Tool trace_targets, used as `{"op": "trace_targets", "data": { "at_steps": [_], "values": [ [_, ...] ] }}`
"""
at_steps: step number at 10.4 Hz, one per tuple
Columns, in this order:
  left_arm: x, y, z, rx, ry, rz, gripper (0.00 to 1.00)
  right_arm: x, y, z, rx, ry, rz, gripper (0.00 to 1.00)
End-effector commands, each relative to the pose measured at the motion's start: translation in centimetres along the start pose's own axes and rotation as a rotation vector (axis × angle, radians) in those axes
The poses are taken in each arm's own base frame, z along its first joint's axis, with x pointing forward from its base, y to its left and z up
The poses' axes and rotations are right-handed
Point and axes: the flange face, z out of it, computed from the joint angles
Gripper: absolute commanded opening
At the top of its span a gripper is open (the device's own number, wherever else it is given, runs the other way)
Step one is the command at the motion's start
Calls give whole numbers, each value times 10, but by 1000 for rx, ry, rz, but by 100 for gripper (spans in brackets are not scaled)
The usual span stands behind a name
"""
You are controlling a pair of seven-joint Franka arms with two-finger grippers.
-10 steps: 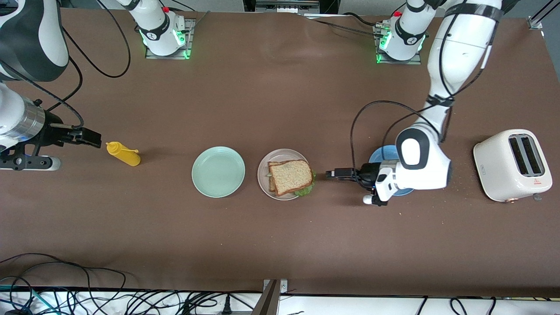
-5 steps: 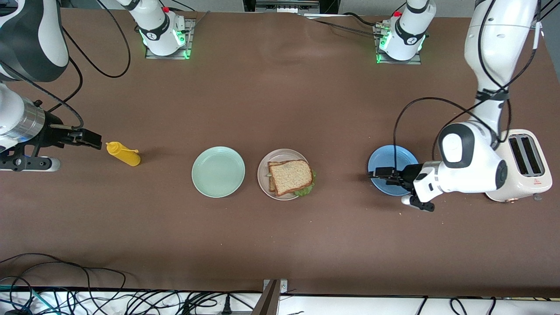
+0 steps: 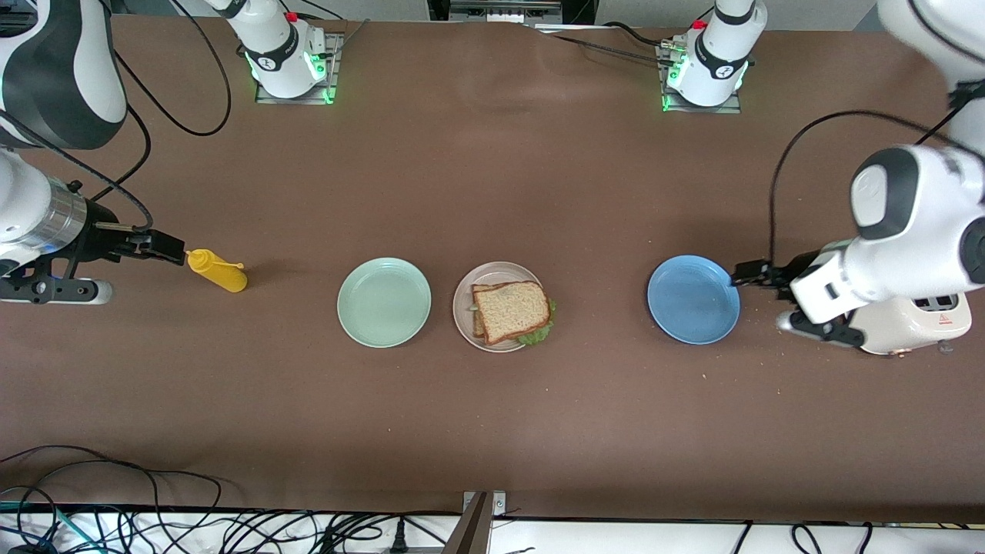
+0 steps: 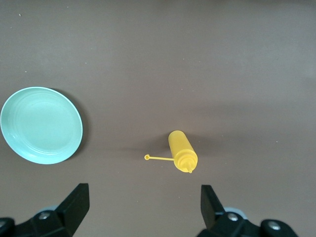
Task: Make sandwich on beige plate with both arms
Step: 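Draw the left gripper back up beside the toaster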
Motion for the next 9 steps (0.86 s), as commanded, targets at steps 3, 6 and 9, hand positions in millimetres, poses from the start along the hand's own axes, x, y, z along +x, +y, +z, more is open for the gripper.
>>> {"op": "trace_targets", "data": {
  "at_steps": [3, 6, 9],
  "values": [
    [-59, -21, -78, 186, -10, -24, 100, -7, 1, -3, 20, 10, 17, 100],
    [-98, -1, -132, 197, 13, -21, 100, -7, 1, -4, 21, 11, 17, 100],
    [-111, 19, -160, 187, 28, -11, 100, -7, 1, -3, 20, 8, 17, 100]
  ]
}}
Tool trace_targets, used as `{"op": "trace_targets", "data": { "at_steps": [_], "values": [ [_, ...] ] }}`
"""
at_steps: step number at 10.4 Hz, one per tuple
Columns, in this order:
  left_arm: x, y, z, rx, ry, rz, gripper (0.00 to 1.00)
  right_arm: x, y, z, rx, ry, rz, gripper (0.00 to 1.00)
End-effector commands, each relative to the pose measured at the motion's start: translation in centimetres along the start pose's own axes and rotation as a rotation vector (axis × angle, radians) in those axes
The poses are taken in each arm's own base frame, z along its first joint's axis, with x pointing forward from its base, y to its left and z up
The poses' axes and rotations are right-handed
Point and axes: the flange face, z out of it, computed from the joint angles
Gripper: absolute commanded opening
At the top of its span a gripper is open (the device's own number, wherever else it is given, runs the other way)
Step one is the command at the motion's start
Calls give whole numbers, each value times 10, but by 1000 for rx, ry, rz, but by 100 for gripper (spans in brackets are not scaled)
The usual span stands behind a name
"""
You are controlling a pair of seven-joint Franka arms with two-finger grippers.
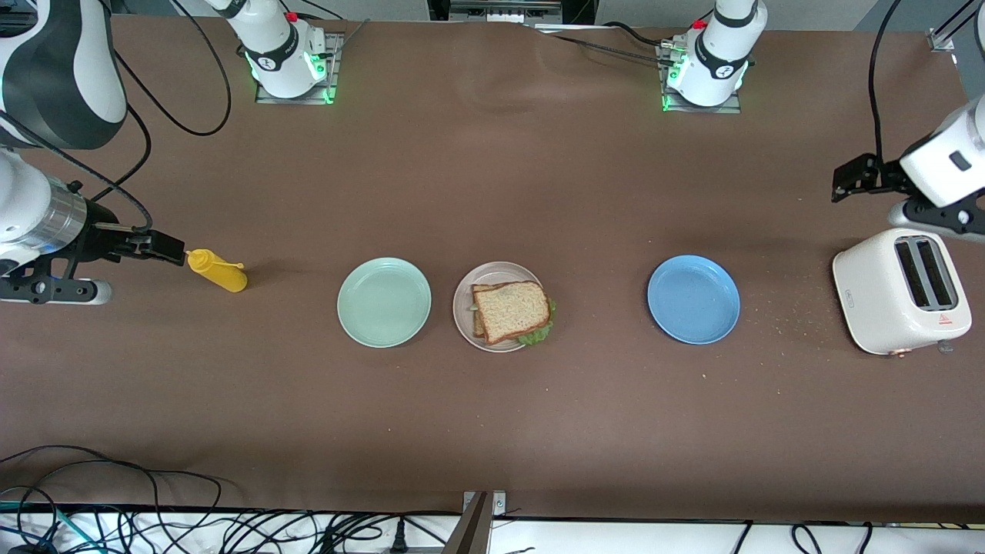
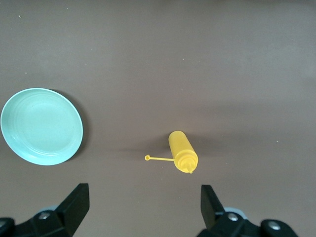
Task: Make sandwich on beige plate with both arms
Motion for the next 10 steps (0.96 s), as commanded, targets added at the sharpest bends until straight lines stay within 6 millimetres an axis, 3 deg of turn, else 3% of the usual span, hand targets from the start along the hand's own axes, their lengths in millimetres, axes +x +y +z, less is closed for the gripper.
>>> {"op": "trace_targets", "data": {
  "at_steps": [1, 4, 6, 10],
  "values": [
    [-8, 10, -20, 36, 17, 2, 100, -7, 1, -3, 19, 8, 12, 100],
    [-14, 18, -29, 25, 18, 9, 100, -7, 1, -4, 19, 8, 12, 100],
    [-16, 9, -40, 24, 45, -110, 100, -7, 2, -4, 19, 8, 14, 100],
    [-8, 17, -42, -45, 86, -140, 100, -7, 2, -5, 19, 9, 14, 100]
  ]
}}
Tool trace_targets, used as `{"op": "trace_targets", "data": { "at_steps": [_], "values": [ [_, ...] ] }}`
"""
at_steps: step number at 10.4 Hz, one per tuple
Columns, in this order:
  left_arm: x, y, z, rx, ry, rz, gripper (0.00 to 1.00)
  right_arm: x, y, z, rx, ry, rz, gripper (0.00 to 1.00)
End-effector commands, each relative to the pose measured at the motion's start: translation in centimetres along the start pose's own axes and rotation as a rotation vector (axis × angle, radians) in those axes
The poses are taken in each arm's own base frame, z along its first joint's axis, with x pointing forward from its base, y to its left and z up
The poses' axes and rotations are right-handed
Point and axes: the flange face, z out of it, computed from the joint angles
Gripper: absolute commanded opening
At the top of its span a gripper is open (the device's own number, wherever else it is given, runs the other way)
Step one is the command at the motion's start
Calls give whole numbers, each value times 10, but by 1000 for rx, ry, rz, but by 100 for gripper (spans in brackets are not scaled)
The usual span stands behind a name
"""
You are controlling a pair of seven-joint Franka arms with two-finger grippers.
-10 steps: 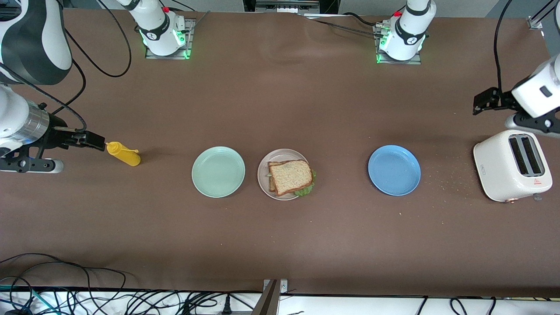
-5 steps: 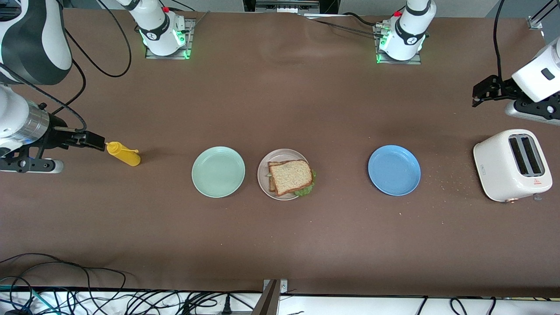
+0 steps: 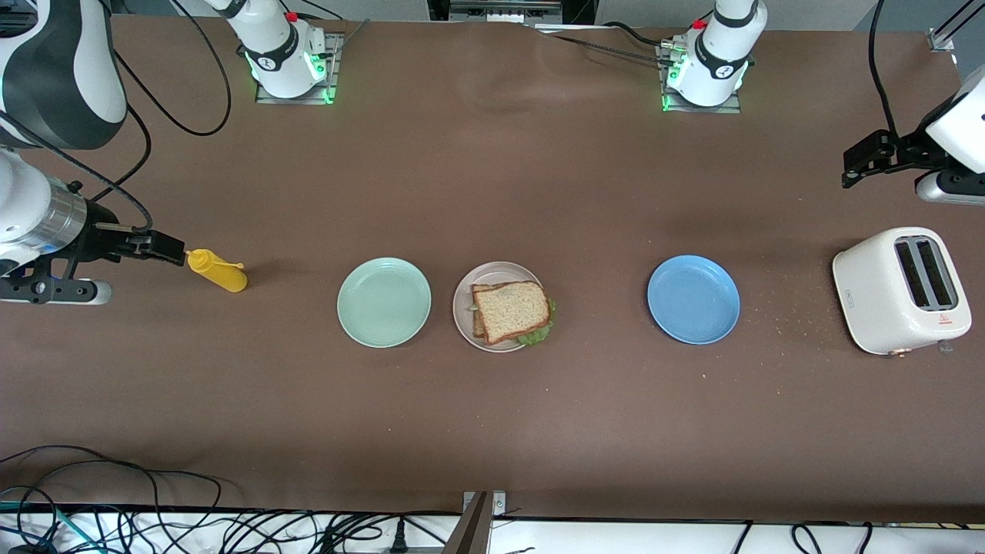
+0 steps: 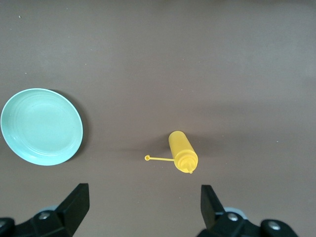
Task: Make sandwich on beige plate with both arms
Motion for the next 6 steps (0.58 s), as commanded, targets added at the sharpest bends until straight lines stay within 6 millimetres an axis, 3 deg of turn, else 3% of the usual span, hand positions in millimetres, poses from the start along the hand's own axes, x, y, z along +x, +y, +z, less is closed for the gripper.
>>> {"op": "trace_targets", "data": {
  "at_steps": [1, 6],
  "values": [
    [2, 17, -6, -23, 19, 17, 100, -7, 3, -5, 18, 10, 14, 100],
    [10, -2, 5, -54, -3, 26, 100, -6, 6, -5, 17, 10, 19, 100]
  ]
}}
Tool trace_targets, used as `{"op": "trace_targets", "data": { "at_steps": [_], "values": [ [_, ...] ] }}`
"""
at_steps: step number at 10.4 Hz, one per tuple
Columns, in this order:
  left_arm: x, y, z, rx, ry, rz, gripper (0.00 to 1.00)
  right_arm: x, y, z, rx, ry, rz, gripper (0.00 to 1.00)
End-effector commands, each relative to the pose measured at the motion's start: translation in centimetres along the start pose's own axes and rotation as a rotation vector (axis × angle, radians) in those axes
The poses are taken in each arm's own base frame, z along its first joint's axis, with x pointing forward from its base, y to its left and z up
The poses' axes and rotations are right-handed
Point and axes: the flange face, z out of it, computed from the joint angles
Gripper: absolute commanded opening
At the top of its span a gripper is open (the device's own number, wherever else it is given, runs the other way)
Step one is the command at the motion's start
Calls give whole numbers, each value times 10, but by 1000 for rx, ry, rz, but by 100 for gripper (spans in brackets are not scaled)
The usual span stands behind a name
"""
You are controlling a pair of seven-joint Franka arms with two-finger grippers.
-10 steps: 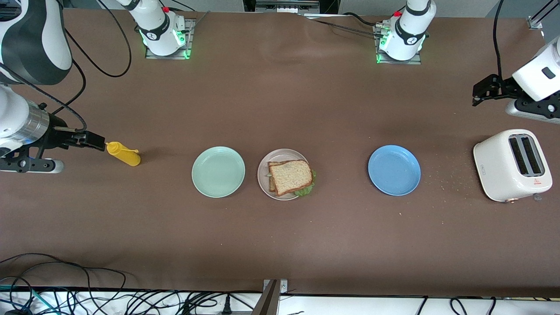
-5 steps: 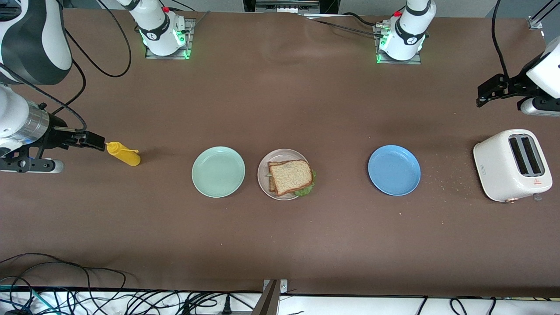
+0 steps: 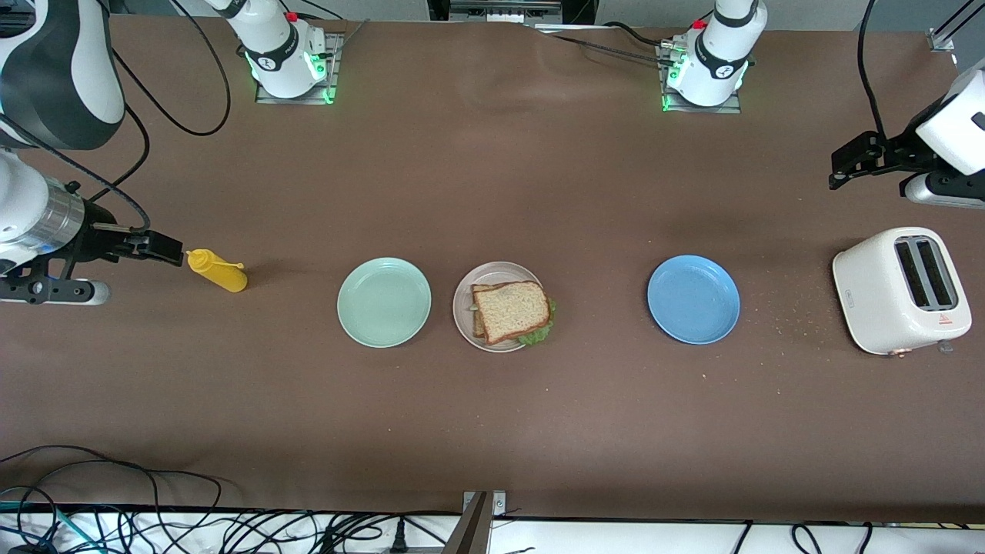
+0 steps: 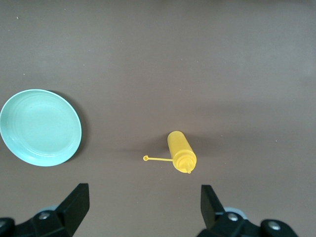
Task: Make sandwich on beige plate with both arms
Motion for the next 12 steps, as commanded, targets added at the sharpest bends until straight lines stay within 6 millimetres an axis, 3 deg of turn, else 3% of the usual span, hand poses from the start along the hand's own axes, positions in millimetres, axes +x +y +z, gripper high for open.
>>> {"op": "trace_targets", "data": {
  "at_steps": [1, 12],
  "values": [
    [10, -9, -5, -36, 15, 10, 100, -6, 3, -5, 19, 10, 14, 100],
    [12, -11, -2, -35, 9, 9, 100, -4, 11, -4, 38, 11, 29, 100]
  ]
}}
